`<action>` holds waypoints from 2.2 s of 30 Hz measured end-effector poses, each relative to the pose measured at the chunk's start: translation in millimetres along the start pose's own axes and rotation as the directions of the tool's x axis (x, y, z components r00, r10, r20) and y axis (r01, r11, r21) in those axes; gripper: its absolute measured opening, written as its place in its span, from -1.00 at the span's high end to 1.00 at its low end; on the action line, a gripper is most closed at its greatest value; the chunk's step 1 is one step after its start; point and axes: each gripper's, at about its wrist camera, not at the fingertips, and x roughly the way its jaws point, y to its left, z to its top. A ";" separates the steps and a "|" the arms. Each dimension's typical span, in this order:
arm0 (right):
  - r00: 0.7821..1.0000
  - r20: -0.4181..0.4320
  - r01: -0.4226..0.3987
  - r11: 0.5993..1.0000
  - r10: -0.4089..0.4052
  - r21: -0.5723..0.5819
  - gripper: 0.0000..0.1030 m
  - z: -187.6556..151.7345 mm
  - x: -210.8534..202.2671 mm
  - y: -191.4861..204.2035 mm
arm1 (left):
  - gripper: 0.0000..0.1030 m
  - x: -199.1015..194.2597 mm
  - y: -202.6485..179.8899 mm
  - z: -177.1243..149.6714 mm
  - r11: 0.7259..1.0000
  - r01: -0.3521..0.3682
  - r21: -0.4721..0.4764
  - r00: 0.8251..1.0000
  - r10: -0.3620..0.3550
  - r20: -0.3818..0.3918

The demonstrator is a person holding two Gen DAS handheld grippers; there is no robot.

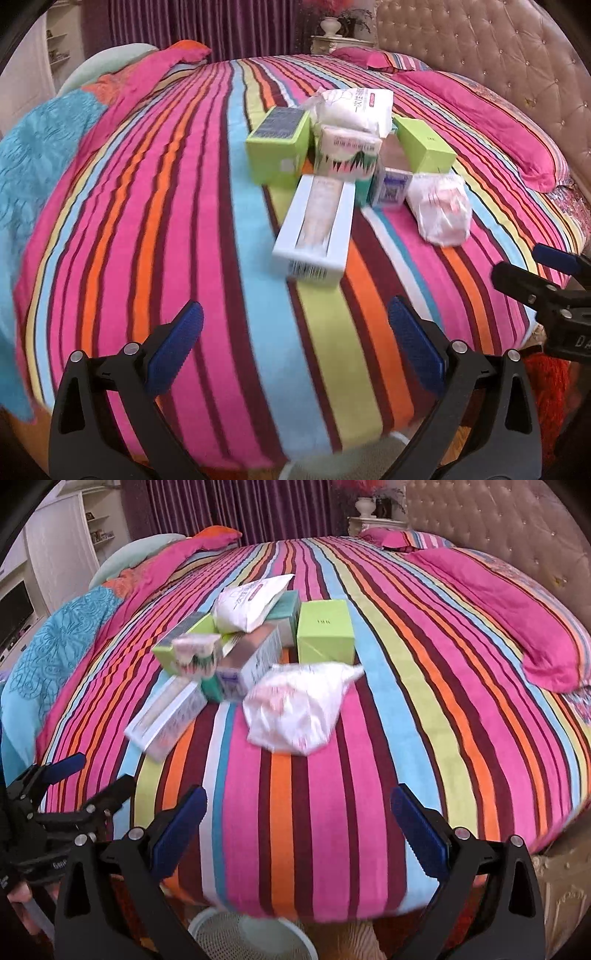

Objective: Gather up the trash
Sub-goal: 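Grasp the white YourSkin Dress box with the left tool while the right tool grasps the white wipe packet, then carry both held items over the wastebasket and open both tools to drop them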

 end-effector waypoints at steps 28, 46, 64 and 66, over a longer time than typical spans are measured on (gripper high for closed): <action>0.994 -0.111 0.010 1.000 -0.013 -0.025 -0.37 45.6 68.3 8.4 | -0.05 66.4 -5.4 47.0 0.998 -0.033 0.052 0.996 0.037 -0.086; 0.993 -0.054 -0.105 0.994 0.107 0.041 -0.37 -8.4 -31.7 -13.4 | -0.05 -44.0 -4.1 -31.0 1.000 0.019 0.017 0.999 -0.019 -0.027; 0.848 -0.409 -0.242 0.933 0.336 0.264 -0.37 -156.1 -3.0 8.4 | -0.05 -22.9 -24.5 -191.7 0.991 0.102 -0.088 0.916 -0.128 -0.381; 0.813 -0.447 -0.245 0.916 0.373 0.318 -0.37 -165.4 10.1 6.2 | -0.05 -12.2 -25.4 -203.6 0.988 0.114 -0.107 0.886 -0.150 -0.440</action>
